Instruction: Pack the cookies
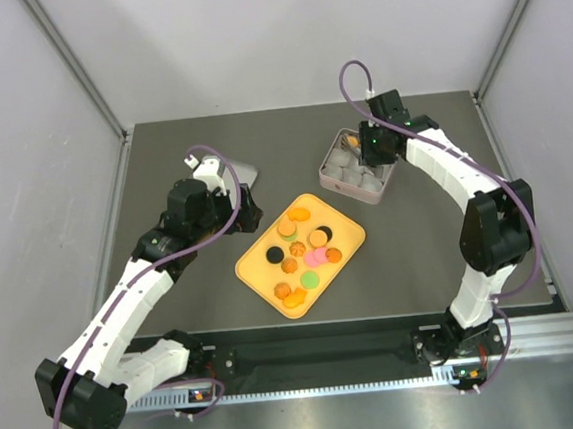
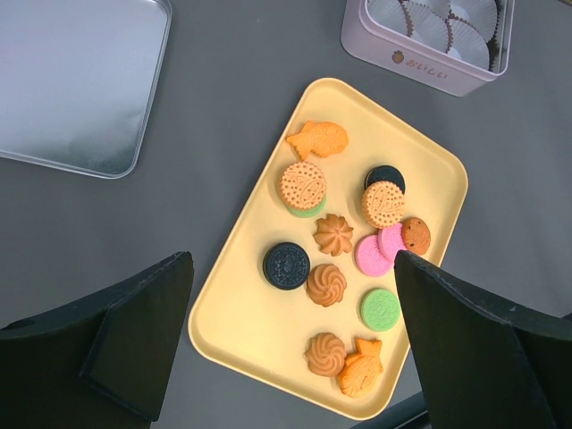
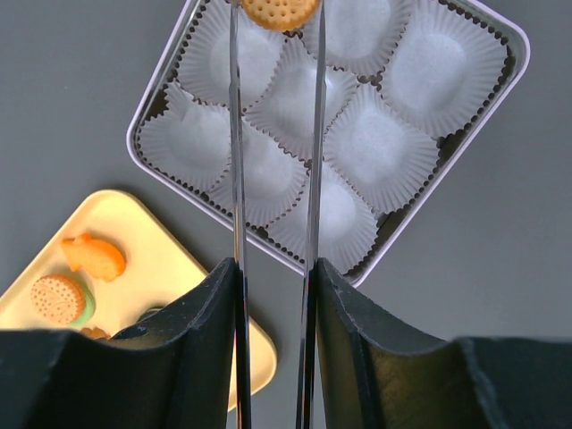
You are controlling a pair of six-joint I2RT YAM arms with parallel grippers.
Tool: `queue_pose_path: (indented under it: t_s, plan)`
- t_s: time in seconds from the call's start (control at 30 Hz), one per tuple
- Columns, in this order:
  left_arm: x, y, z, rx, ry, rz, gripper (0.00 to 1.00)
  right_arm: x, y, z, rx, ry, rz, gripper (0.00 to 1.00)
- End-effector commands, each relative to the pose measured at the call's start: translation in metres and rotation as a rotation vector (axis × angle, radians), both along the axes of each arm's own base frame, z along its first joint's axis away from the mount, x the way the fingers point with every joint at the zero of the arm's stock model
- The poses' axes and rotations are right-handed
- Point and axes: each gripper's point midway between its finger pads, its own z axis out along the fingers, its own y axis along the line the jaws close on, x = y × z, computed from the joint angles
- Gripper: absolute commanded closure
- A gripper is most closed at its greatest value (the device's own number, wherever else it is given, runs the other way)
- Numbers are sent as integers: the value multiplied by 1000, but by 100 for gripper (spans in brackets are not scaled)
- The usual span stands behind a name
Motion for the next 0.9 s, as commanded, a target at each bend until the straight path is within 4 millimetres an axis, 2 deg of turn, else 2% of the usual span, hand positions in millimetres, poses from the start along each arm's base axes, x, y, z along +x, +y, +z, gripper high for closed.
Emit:
queue_pose_path:
  t_s: [0.0, 0.43, 0.87]
  plan:
    - [2, -1, 9, -12, -36, -11, 1, 26, -2, 28, 15, -110, -19, 76]
    - [2, -2, 7, -13, -29, -16, 1, 33, -2, 26, 8, -124, -30, 72]
    - [1, -3, 7, -14, -27, -19, 1, 38, 3, 18, 31, -116, -31, 57]
